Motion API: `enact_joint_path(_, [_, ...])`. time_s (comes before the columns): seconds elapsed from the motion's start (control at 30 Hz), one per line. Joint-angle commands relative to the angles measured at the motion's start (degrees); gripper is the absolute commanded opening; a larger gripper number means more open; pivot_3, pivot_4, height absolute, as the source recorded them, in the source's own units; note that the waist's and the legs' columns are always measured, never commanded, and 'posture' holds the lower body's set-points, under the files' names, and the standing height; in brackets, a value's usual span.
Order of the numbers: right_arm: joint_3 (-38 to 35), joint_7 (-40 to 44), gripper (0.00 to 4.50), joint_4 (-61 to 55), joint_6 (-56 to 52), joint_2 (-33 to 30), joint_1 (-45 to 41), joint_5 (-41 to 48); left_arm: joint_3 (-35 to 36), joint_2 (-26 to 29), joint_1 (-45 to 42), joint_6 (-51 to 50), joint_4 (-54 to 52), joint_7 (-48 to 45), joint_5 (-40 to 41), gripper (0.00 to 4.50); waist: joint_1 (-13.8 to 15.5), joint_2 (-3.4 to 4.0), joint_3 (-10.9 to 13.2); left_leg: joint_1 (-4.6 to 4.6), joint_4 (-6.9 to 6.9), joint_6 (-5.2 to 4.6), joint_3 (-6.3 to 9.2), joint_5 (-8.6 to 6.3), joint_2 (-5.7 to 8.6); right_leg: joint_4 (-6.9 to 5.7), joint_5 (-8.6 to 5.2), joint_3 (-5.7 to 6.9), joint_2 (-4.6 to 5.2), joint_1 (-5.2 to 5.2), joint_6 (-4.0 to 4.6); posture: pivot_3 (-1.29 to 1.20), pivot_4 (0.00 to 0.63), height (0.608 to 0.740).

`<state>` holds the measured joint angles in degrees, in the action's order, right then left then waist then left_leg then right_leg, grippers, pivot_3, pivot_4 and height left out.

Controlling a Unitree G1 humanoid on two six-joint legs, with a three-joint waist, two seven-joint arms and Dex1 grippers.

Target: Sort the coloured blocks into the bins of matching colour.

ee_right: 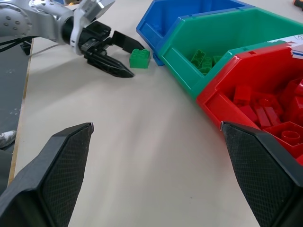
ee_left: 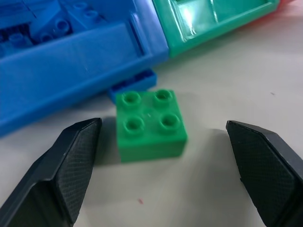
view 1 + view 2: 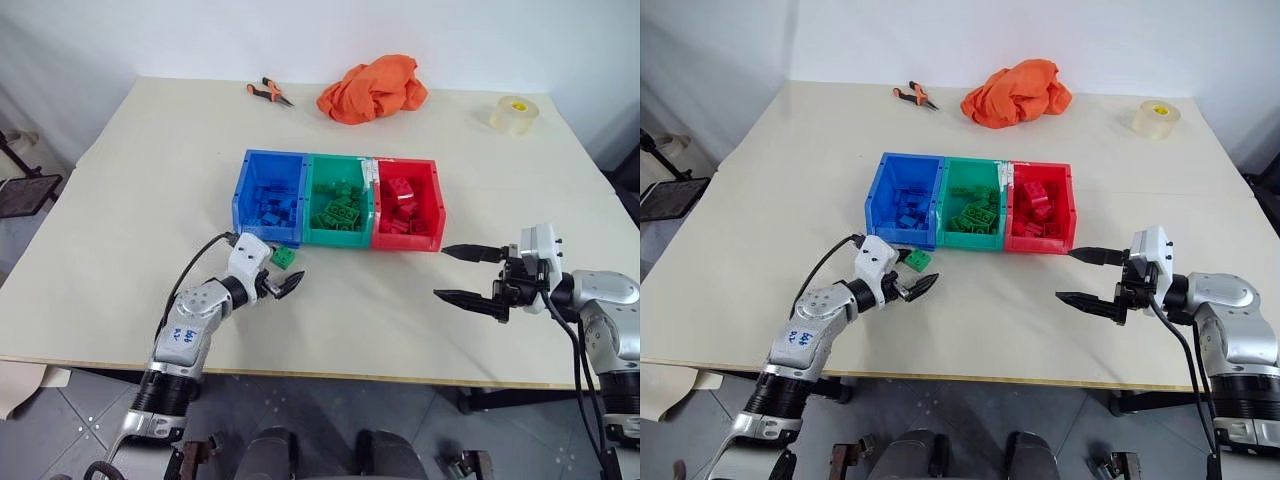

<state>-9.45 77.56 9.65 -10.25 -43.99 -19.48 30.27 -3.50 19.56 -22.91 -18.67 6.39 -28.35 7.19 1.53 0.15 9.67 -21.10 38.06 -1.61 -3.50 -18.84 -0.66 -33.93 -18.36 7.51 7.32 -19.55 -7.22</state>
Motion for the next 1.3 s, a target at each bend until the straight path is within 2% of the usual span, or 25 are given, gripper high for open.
enact_joint_path(0.03, [-2.12, -0.11, 4.50, -1.87, -0.17, -1.43, 0.11, 0.77, -0.97, -0.98, -1.33, 1.88, 1.93, -0.53, -0.72, 4.48, 0.03, 0.00, 0.00, 0.00, 0.00, -0.01, 0.00, 0.00, 0.01, 0.00, 0.00, 0.00, 0.01, 0.00, -0.01, 0.00, 0.150, 0.740])
enact_joint_path(0.17, [-2.39, -0.34, 4.50, -2.26, -0.27, -1.43, 0.52, 1.09, -0.91, -1.74, -2.48, 1.62, 3.51, -0.42, -1.05, 4.48, 0.06, 0.00, 0.00, 0.00, 0.01, -0.01, 0.02, 0.00, 0.02, -0.02, 0.00, 0.02, 0.01, 0.01, -0.01, 0.00, 0.150, 0.740])
enact_joint_path(0.2, [-2.41, -0.42, 4.50, -2.27, -0.27, -1.41, 0.54, 1.08, -0.83, -1.85, -2.57, 1.11, 3.61, -0.29, -1.01, 4.30, 0.07, 0.00, 0.00, 0.00, 0.02, -0.01, 0.02, 0.00, 0.02, -0.02, 0.00, 0.02, 0.02, 0.01, -0.01, 0.00, 0.150, 0.740])
enact_joint_path(0.3, [-2.49, -0.55, 4.50, -2.31, -0.25, -1.37, 0.59, 1.08, -0.55, -1.86, -2.37, -0.48, 2.97, -0.06, -0.83, 3.60, 0.05, -0.01, 0.00, 0.00, 0.02, -0.01, 0.02, 0.01, 0.02, -0.01, 0.01, 0.03, 0.02, 0.02, -0.01, 0.00, 0.150, 0.740])
enact_joint_path(0.5, [-2.32, -0.87, 4.50, -1.80, 0.09, -1.18, 0.39, 0.79, 0.09, -0.35, -0.36, -2.73, -1.06, -0.73, -0.65, 1.61, -0.03, 0.00, 0.00, 0.00, 0.02, -0.01, 0.03, 0.00, 0.02, -0.02, 0.01, 0.02, 0.02, 0.01, -0.01, 0.00, 0.150, 0.740])
enact_joint_path(0.53, [-2.27, -0.92, 4.50, -1.71, 0.17, -1.13, 0.35, 0.74, 0.14, 0.08, 0.05, -3.32, -2.21, -1.04, -0.51, 1.49, -0.03, 0.00, 0.00, 0.01, 0.01, -0.01, 0.03, 0.00, 0.02, -0.02, 0.01, 0.02, 0.02, 0.01, -0.01, 0.00, 0.150, 0.740])
enact_joint_path(0.67, [-1.99, -1.15, 4.50, -1.39, 0.44, -0.77, 0.07, 0.57, -0.06, 1.87, 0.45, -7.94, -9.78, -3.71, 1.55, 1.51, -0.09, -0.01, 0.00, -0.01, 0.01, -0.01, 0.03, 0.01, 0.00, 0.00, 0.00, 0.01, 0.01, 0.00, -0.01, 0.00, 0.150, 0.740])
enact_joint_path(0.83, [-1.73, -1.77, 4.50, -1.49, 0.90, -0.08, 0.18, 0.50, 0.12, 0.79, -5.89, -12.51, -14.70, -4.82, 4.26, 1.51, 0.28, -0.02, 0.00, -0.06, 0.07, -0.01, 0.14, 0.01, 0.02, 0.01, 0.01, 0.02, 0.03, 0.05, -0.01, 0.00, 0.150, 0.740])
enact_joint_path(1.0, [-2.14, -2.75, 4.50, -2.70, 1.21, 0.45, 1.43, 0.74, -0.66, -3.93, -16.00, -7.60, -5.80, -2.57, 2.46, 1.51, 0.48, -0.02, 0.00, -0.08, 0.07, -0.02, 0.14, 0.01, 0.08, 0.02, 0.01, 0.07, 0.02, 0.06, -0.03, 0.00, 0.150, 0.740])
enact_joint_path(1.17, [-3.43, -4.32, 4.50, -5.52, 1.10, 0.65, 4.63, 1.24, -1.84, -9.13, -27.83, 5.25, 16.35, -1.01, -1.26, 1.51, 0.51, -0.04, 0.01, -0.06, 0.05, -0.04, -0.02, 0.02, 0.08, 0.03, 0.02, 0.05, -0.03, 0.02, -0.03, 0.00, 0.150, 0.740])
enact_joint_path(1.23, [-4.32, -5.02, 4.50, -7.05, 0.90, 0.58, 6.27, 1.62, -1.83, -10.95, -31.65, 9.85, 25.21, -0.58, -2.24, 2.26, 0.60, -0.06, 0.02, -0.06, 0.04, -0.05, -0.05, 0.02, 0.08, 0.04, 0.02, 0.06, -0.03, 0.00, -0.04, 0.00, 0.150, 0.740])
enact_joint_path(1.3, [-4.90, -5.54, 4.50, -8.15, 0.59, 0.46, 7.29, 1.94, -1.58, -11.77, -33.29, 13.07, 29.36, -1.43, -2.32, 2.84, 0.65, -0.06, 0.02, -0.08, 0.03, -0.05, -0.07, 0.02, 0.08, 0.05, 0.02, 0.06, -0.02, -0.03, -0.05, 0.00, 0.150, 0.740])
